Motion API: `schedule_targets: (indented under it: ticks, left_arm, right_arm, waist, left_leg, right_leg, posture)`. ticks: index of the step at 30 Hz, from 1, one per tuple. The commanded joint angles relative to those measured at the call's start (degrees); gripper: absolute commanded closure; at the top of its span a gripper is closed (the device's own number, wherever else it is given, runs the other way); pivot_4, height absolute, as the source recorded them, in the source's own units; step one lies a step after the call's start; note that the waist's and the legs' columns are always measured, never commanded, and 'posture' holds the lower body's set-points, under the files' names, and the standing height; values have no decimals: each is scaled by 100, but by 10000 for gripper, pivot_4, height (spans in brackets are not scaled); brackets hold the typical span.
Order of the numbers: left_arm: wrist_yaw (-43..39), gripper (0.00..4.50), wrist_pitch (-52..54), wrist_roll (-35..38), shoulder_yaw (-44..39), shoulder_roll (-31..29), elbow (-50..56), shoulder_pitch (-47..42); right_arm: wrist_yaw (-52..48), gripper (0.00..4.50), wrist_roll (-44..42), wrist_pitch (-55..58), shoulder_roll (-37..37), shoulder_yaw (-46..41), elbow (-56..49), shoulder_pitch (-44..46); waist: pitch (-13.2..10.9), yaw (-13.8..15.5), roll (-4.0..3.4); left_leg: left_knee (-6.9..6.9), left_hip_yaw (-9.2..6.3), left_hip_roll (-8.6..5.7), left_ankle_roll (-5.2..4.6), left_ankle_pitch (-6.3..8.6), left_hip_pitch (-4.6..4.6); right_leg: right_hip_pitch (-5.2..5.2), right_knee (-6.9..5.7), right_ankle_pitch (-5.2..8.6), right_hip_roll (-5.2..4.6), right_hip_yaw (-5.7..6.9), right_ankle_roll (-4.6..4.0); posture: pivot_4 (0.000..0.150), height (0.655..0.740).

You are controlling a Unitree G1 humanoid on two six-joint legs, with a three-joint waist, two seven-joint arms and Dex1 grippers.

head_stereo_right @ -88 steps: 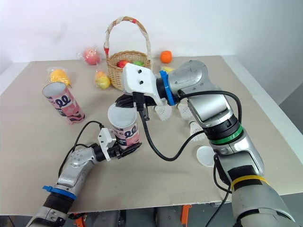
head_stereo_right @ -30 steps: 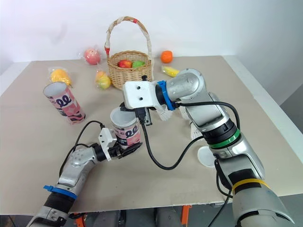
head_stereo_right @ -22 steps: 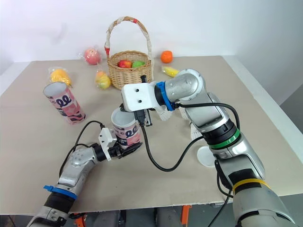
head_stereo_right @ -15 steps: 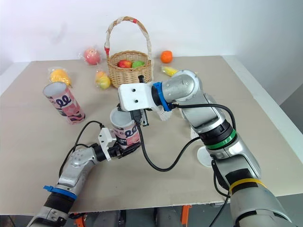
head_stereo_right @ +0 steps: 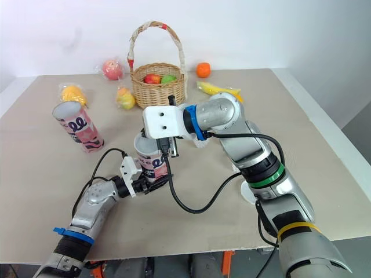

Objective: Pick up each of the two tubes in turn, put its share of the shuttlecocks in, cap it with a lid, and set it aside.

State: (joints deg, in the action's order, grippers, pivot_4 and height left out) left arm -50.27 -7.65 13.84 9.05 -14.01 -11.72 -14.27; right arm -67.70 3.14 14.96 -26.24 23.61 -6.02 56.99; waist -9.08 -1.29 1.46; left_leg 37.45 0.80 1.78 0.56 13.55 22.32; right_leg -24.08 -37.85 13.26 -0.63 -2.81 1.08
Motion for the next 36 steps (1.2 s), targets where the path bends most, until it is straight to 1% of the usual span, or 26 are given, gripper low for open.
schedule_targets:
  ticks: [1,14,19,20,21,22,23,30,36]
  left_arm:
    - [6,15975,240,-190,204,4,-299,134]
    - [-1,15975,236,-188,219,9,-315,121]
    - [-6,15975,236,-181,236,7,-311,129]
    - [-6,15975,236,-180,237,8,-310,129]
    - [-6,15975,236,-181,240,8,-309,129]
    - [-6,15975,236,-182,242,9,-307,130]
    - [-5,15975,238,-182,244,8,-304,130]
    - [-14,15975,231,-172,246,6,-290,148]
    - [3,15975,242,-162,258,5,-272,160]
  right_arm:
    - [23,44699,3,27,236,317,-79,-165]
    - [389,44699,313,-218,559,410,232,-503]
    - [573,44699,444,-416,666,512,411,-871]
    - [601,44699,453,-431,710,517,425,-911]
    - [635,44699,460,-441,761,519,443,-943]
    - [659,44699,478,-458,801,525,463,-969]
    - [681,44699,494,-478,845,539,494,-1003]
    - [755,44699,470,-518,1139,565,694,-1192]
    - [646,44699,480,-540,1120,564,630,-1223]
  waist:
    - [8,0,-1]
    - [57,-18,-11]
    - [102,-35,-14]
    - [102,-48,-14]
    - [110,-59,-21]
    - [128,-65,-32]
    - [134,-68,-34]
    - [145,-74,-37]
    - [150,-100,-45]
  left_leg:
    - [-1,0,0,0,0,-1]
    - [-11,-2,4,0,0,-35]
    - [-22,-3,4,0,0,-47]
    - [-32,-2,5,1,0,-61]
    - [-55,-1,4,1,0,-95]
    - [-87,-6,2,0,0,-127]
    - [-102,-16,3,0,0,-138]
    - [-115,-30,0,3,2,-136]
    - [-116,-35,2,3,2,-138]
  right_leg:
    - [1,0,0,0,0,0]
    - [16,0,4,2,-1,-7]
    - [20,2,7,2,0,-12]
    - [28,4,10,2,-1,-16]
    - [53,22,10,1,-3,-17]
    - [71,58,10,1,-2,-17]
    - [76,82,10,9,0,-17]
    - [82,83,13,11,0,-21]
    - [78,83,13,14,0,-21]
  posture:
    - [1500,7400]
    - [1500,7400]
    - [1500,7400]
    - [1500,7400]
    - [1500,7400]
    - [1500,7400]
    - [1500,7400]
    - [1500,7400]
    - [1500,7400]
